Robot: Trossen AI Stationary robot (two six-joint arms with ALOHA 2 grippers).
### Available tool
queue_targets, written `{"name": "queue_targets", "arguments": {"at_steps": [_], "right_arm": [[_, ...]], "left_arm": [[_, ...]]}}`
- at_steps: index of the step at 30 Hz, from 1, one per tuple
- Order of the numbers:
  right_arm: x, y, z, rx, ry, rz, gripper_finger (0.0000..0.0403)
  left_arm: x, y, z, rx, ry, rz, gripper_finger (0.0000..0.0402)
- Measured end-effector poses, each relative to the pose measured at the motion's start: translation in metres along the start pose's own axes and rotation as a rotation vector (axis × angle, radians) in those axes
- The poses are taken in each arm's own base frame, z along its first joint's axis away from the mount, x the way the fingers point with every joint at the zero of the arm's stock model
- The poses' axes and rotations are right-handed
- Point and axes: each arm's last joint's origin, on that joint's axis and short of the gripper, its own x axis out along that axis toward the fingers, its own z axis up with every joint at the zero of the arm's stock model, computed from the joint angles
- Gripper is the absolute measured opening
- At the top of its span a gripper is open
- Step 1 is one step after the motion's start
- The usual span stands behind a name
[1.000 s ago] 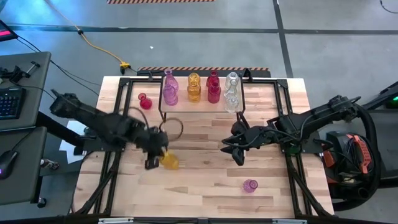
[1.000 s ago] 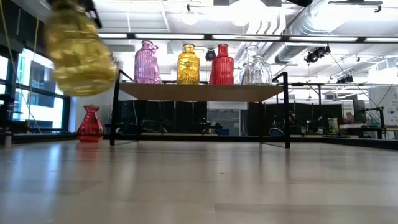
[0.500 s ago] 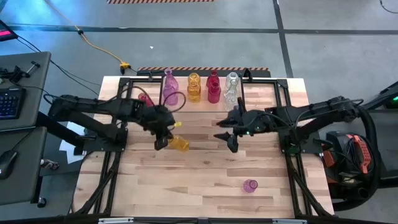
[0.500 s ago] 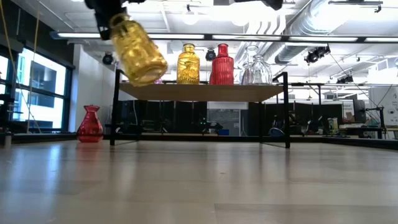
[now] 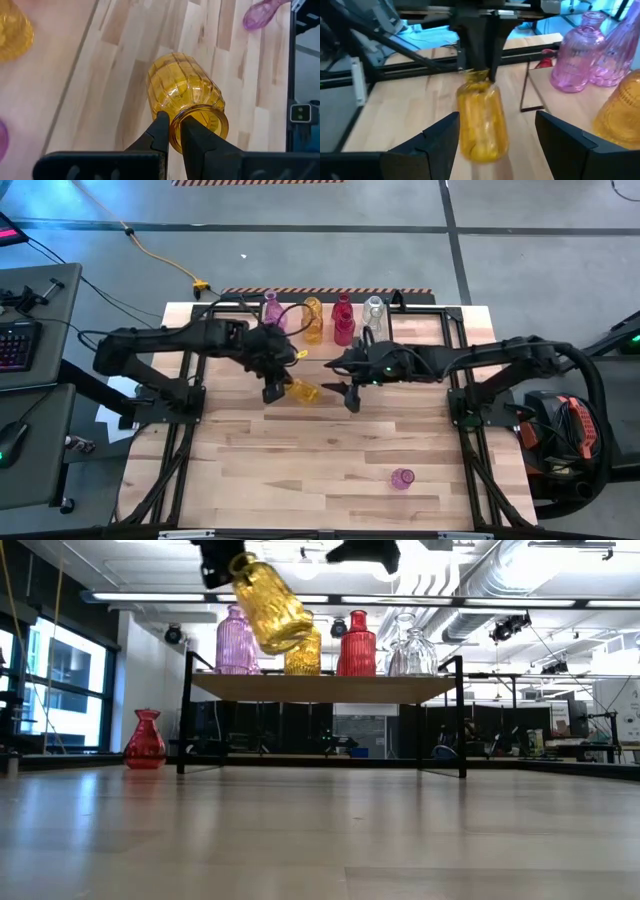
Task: Sort vases onto shelf
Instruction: Put the yellow vase on the shelf aligned with the other yellow vases
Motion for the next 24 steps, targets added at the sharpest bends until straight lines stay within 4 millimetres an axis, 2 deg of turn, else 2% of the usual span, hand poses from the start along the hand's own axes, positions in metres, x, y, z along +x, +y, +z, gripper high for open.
{"name": "queue_targets", "arguments": {"at_steps": [5,10,24], "right_arm": [[0.019,-0.009,-0.003,-0.007,-0.021,-0.026,0.0243],[0.027,-0.012,-0.004,-0.033,-0.028,0.023,0.0243],[0.034,-0.011,-0.005,-0.094,-0.052,0.032,0.0243]], "left_arm": [[0.003,0.004,0.012,0.0,-0.006,0.012,0.0015],[0.005,0.008,0.022,-0.004,-0.018,0.021,0.0015],[0.016,0.008,0.042,0.014,-0.026,0.024,0.0015]]}}
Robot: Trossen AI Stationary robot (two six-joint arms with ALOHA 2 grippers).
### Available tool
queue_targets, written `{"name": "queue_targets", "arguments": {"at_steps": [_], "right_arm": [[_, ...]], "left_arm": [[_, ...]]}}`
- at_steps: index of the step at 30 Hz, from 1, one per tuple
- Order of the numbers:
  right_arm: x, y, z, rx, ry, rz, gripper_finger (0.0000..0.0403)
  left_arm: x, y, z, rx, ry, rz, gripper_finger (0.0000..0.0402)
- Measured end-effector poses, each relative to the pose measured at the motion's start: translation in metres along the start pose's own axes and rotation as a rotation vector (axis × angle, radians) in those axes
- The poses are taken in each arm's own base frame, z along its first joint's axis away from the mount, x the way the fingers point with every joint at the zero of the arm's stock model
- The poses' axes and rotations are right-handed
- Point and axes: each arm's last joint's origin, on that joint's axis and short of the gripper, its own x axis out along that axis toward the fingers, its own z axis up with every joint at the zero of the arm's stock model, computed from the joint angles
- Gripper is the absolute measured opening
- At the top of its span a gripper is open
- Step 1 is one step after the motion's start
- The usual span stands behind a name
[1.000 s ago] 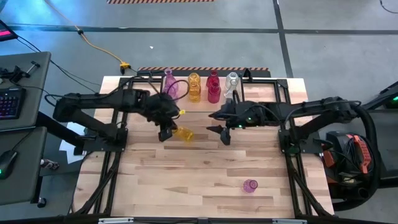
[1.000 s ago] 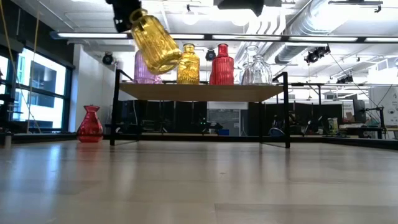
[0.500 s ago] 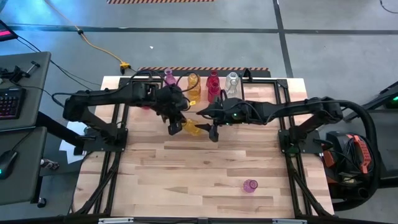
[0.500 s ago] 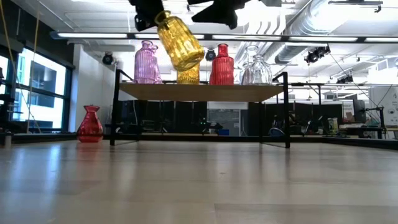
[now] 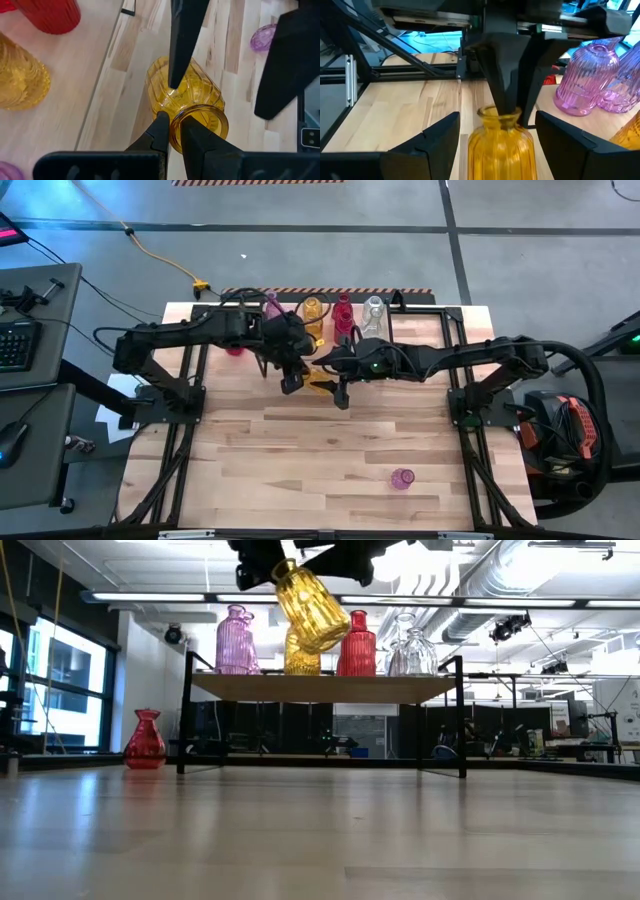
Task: Sort vases onto shelf
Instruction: Put the yellow vase on the shelf aligned with the other yellow vases
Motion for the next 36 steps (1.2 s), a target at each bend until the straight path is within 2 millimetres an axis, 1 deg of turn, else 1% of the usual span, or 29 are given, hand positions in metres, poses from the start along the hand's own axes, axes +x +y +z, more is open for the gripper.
{"name": "queue_targets", "arguments": {"at_steps": [4,11,18,21,25,29,32,36], "right_arm": [[0.0,0.0,0.0,0.0,0.003,0.0,0.0243],[0.0,0.0,-0.004,-0.003,0.045,-0.007,0.0243],[-0.001,-0.001,-0.003,0.003,0.044,-0.019,0.0243],[-0.001,-0.003,-0.003,0.022,0.044,-0.026,0.0234],[-0.001,-0.009,-0.003,0.06,0.044,-0.029,0.0211],[-0.001,-0.009,-0.005,0.06,0.059,-0.004,0.0193],[-0.001,-0.008,-0.008,0.061,0.091,0.013,0.0186],[-0.002,-0.008,-0.009,0.053,0.103,0.012,0.0183]], "left_arm": [[0.004,-0.001,0.006,0.001,0.0,0.0,0.0015],[0.006,-0.003,0.018,0.003,-0.013,-0.002,0.0015],[0.003,-0.003,0.02,0.009,-0.018,-0.001,0.0015],[0.003,-0.003,0.021,0.004,-0.021,-0.001,0.0015],[0.005,-0.004,0.021,0.006,-0.021,0.0,0.0015],[0.009,-0.006,0.021,0.01,-0.008,-0.003,0.0015],[0.015,-0.007,0.021,0.013,0.005,-0.005,0.0015],[0.017,-0.007,0.022,0.024,0.001,-0.006,0.0015]]}}
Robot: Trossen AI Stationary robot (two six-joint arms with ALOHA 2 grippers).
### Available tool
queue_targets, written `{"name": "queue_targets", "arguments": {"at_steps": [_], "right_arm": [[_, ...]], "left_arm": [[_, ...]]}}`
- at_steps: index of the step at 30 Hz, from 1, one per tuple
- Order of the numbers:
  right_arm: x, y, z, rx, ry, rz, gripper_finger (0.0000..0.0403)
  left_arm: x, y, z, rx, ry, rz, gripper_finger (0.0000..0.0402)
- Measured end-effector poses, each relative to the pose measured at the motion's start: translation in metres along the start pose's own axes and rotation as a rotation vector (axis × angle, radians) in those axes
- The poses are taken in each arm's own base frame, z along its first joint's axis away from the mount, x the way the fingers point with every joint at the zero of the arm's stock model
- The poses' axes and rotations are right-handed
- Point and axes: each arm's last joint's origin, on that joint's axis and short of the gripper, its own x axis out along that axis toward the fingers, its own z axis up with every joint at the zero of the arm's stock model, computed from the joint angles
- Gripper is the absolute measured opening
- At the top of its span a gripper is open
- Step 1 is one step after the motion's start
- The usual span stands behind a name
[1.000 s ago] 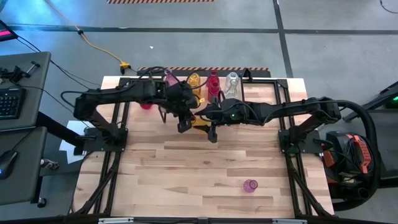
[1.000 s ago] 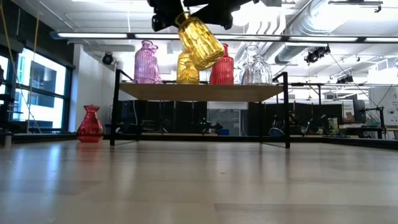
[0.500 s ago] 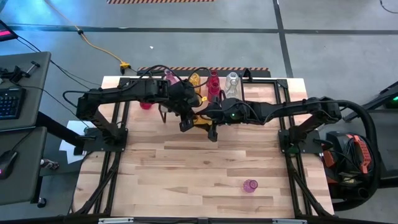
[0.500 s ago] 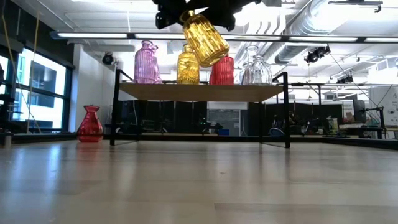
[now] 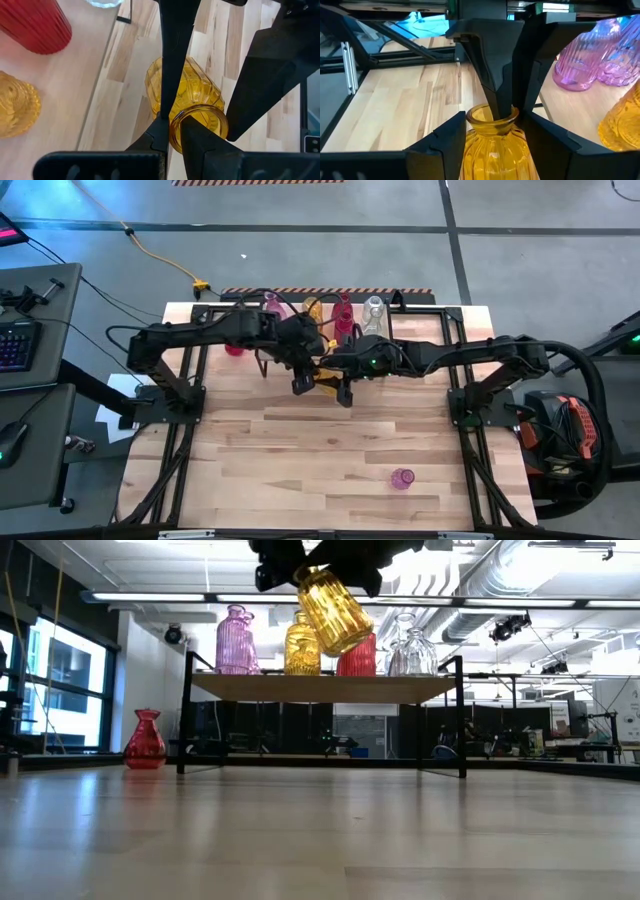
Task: Sort vases onto shelf
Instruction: Put the yellow vase on the shelf aligned with the other yellow vases
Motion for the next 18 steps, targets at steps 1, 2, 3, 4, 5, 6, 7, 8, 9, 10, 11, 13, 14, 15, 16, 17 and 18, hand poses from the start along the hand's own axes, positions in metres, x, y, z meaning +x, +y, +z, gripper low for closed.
{"name": "queue_targets", "arguments": {"at_steps": [1,2,3,4,5,6,7,8,9,10,11,13,14,15,16,17,18], "right_arm": [[0.0001,0.0,-0.0004,-0.001,0.003,0.0,0.0183],[0.0006,0.0,-0.0008,-0.001,0.006,0.0,0.0183],[0.0008,0.0001,-0.001,-0.001,0.007,0.0,0.0183],[0.0006,0.0001,-0.0008,-0.002,0.006,-0.001,0.0182],[0.0004,0.0,-0.0007,-0.003,0.005,-0.002,0.0179],[0.0004,0.0,-0.0007,-0.004,0.005,-0.004,0.0175],[0.0006,-0.0001,-0.0009,-0.004,0.006,-0.008,0.0169],[0.0006,-0.0002,-0.0009,-0.004,0.007,-0.009,0.0161],[0.0006,-0.0002,-0.0009,-0.004,0.006,-0.009,0.0152],[0.0005,-0.0002,-0.0008,-0.004,0.006,-0.009,0.0143],[0.0005,-0.0003,-0.0008,-0.004,0.006,-0.009,0.0133],[0.0006,-0.0018,-0.0009,-0.001,0.008,-0.009,0.0113],[0.0006,-0.0027,-0.001,0.003,0.009,-0.007,0.0104],[0.0006,-0.0039,-0.0011,0.005,0.011,-0.006,0.0095],[0.0006,-0.0048,-0.0012,0.006,0.013,0.0,0.0087],[0.0006,-0.0057,-0.0014,0.007,0.015,0.011,0.008],[0.0007,-0.0056,-0.0017,0.004,0.017,0.023,0.0076]], "left_arm": [[0.0007,0.0001,0.0,0.002,0.002,0.0,0.0015],[0.0013,0.0002,-0.0003,0.003,0.007,0.001,0.0015],[0.0014,0.0002,-0.0003,0.003,0.007,0.001,0.0015],[0.0014,0.0002,-0.0002,0.004,0.006,0.001,0.0015],[0.0013,0.0001,-0.0001,0.004,0.005,0.001,0.0015],[0.0013,0.0002,-0.0001,0.004,0.005,0.001,0.0015],[0.0013,0.0003,-0.0002,0.004,0.006,0.002,0.0015],[0.0013,0.0003,-0.0003,0.004,0.007,0.003,0.0015],[0.0013,0.0003,-0.0004,0.004,0.007,0.003,0.0015],[0.0013,0.0005,-0.0003,0.003,0.007,0.003,0.0015],[0.0013,0.0006,-0.0004,0.003,0.008,0.003,0.0015],[0.0012,0.0008,-0.0008,0.006,0.012,0.005,0.0015],[0.0012,0.0009,-0.0008,0.008,0.012,0.006,0.0016],[0.0012,0.001,-0.0009,0.012,0.013,0.008,0.0018],[0.0012,0.0012,-0.0012,0.013,0.016,0.01,0.002],[0.0012,0.0011,-0.0018,0.013,0.022,0.01,0.0021],[0.0012,0.0011,-0.002,0.012,0.025,0.01,0.0023]]}}
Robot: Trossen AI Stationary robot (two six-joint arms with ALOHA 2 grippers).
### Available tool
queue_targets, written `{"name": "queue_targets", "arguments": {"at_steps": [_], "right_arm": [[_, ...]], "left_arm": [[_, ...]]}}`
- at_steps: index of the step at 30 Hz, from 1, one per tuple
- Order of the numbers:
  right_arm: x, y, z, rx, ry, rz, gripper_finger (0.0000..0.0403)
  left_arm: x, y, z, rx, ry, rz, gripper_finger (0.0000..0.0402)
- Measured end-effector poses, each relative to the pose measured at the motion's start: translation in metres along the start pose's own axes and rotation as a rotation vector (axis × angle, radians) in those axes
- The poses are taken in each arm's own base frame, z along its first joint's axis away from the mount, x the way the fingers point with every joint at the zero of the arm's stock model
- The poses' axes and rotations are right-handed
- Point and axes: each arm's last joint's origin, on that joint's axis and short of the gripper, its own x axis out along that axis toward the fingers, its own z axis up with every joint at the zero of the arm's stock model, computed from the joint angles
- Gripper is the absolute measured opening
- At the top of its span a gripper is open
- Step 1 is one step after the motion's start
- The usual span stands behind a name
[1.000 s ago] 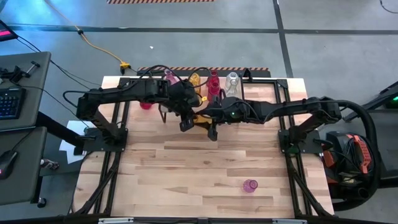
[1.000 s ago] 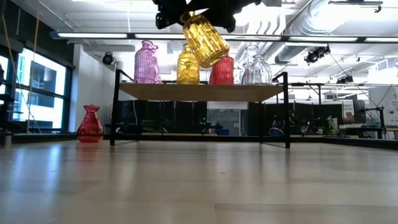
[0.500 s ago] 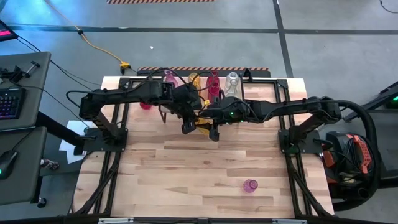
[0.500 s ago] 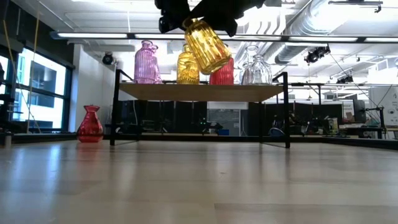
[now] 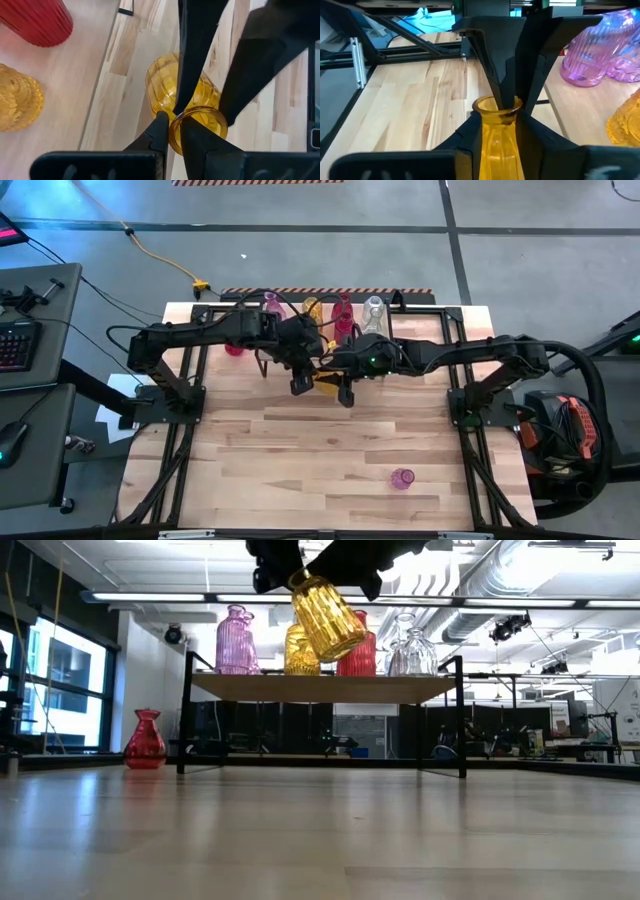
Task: Sort vases onto shelf
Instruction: Put the yellow vase on the shelf aligned with the other yellow vases
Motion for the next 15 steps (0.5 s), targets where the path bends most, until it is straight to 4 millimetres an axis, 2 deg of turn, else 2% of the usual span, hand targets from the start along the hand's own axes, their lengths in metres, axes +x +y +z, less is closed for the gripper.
{"name": "queue_targets", "arguments": {"at_steps": [5,15], "right_arm": [[0.0003,-0.0001,0.0004,-0.016,-0.007,-0.004,0.0079],[0.0008,-0.0009,0.0008,-0.016,-0.014,-0.012,0.0131]], "left_arm": [[-0.0006,-0.0002,-0.0003,0.0,0.001,-0.001,0.0022],[-0.0006,-0.0002,0.0006,0.016,-0.008,-0.001,0.0021]]}}
